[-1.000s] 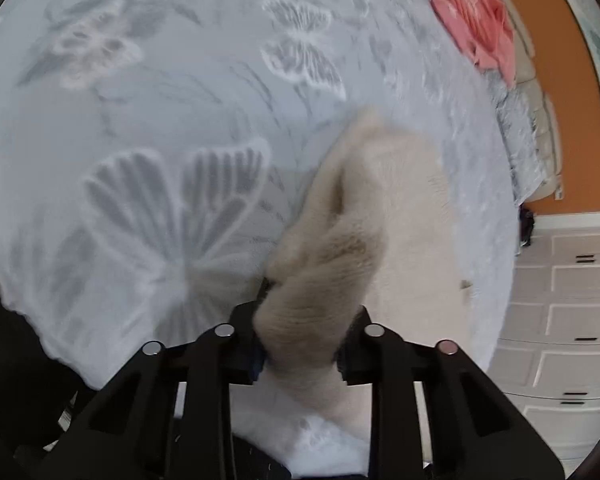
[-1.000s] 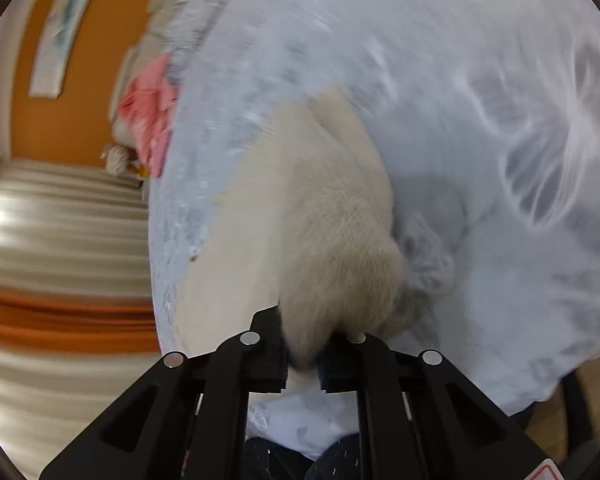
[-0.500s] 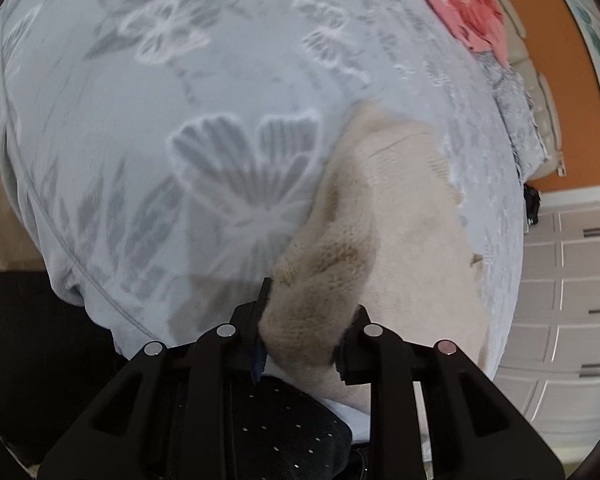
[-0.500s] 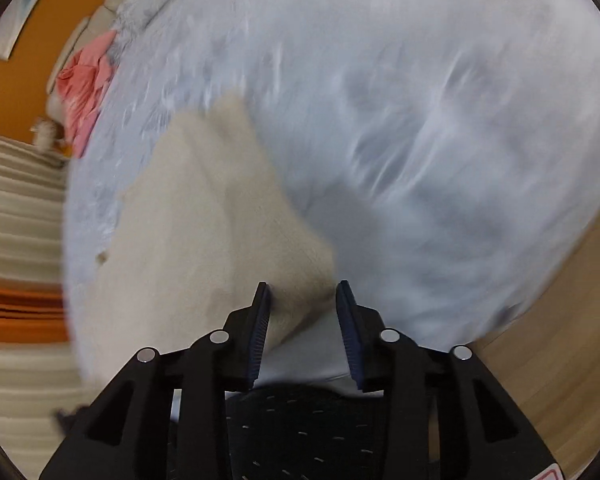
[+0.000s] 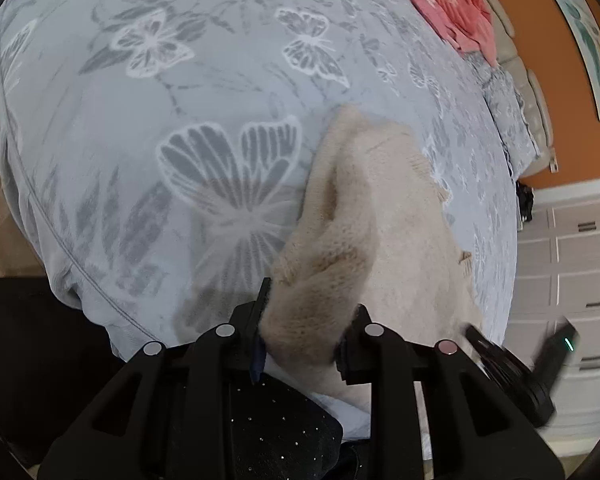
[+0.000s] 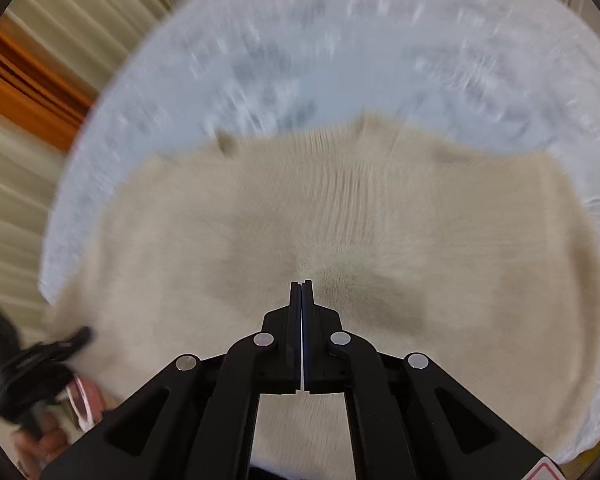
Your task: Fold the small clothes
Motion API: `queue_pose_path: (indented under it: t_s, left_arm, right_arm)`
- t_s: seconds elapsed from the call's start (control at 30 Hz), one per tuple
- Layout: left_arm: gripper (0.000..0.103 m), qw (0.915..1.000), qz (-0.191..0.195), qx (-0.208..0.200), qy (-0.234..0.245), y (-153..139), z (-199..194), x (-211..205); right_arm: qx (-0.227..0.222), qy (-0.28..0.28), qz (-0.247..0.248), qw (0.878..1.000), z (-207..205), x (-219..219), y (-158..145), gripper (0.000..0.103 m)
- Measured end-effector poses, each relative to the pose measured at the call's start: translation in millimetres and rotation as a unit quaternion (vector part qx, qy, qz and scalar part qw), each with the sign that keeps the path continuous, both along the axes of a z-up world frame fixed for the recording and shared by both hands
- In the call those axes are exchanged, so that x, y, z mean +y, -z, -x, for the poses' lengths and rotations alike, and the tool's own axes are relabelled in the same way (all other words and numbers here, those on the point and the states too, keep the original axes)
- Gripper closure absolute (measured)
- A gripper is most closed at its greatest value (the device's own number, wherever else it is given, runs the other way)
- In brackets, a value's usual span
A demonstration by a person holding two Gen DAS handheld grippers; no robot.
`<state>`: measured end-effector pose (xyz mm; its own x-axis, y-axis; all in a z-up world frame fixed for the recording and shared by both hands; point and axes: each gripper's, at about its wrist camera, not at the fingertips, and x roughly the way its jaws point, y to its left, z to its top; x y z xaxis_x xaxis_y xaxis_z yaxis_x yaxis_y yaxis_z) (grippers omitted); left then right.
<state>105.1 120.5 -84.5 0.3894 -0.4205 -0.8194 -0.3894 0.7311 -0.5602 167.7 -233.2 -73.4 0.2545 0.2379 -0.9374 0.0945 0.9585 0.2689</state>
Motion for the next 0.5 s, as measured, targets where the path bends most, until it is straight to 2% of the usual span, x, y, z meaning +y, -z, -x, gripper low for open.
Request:
queue_pose_path:
  t_s: [0.03,0.07,0.2,0.27,0.37,0.5]
  left_arm:
    - [0.078,0.9999,0.004,-0.008,0.008,-3,-1,-1]
    - [0.078,0.9997,0.01,-0.016,0.014,-6,-3,-3]
    - [0.079,0.9948,0.028,-0.076,0.062,-38,-10,-16]
    - [0.08,0.9871,0.031,-0.118,0.103,-66,-14,-33]
    - [0.08,0.9718,0.051,-0.169,0.156,-106,-19,-66]
    - [0.08,0.9412,0.055,-0.233,0.239,-151,-17,-121]
  right_arm:
    - [0.032,-0.009,0.008,0.999,-8,6,19,0.103]
    - [0.036,-0.011,0.01,0.999,-9,7,28,0.103]
    - [0.04,-0.003,-0.001,0.999,-12,2,33,0.103]
    - [0.046,-0.009,-0.003,0.999,-18,4,37,0.103]
    - [0.05,-0.006,-0.011,0.999,-25,4,41,0.103]
    - [0.042,-0.001,-0.017,0.999,-27,3,45,0.103]
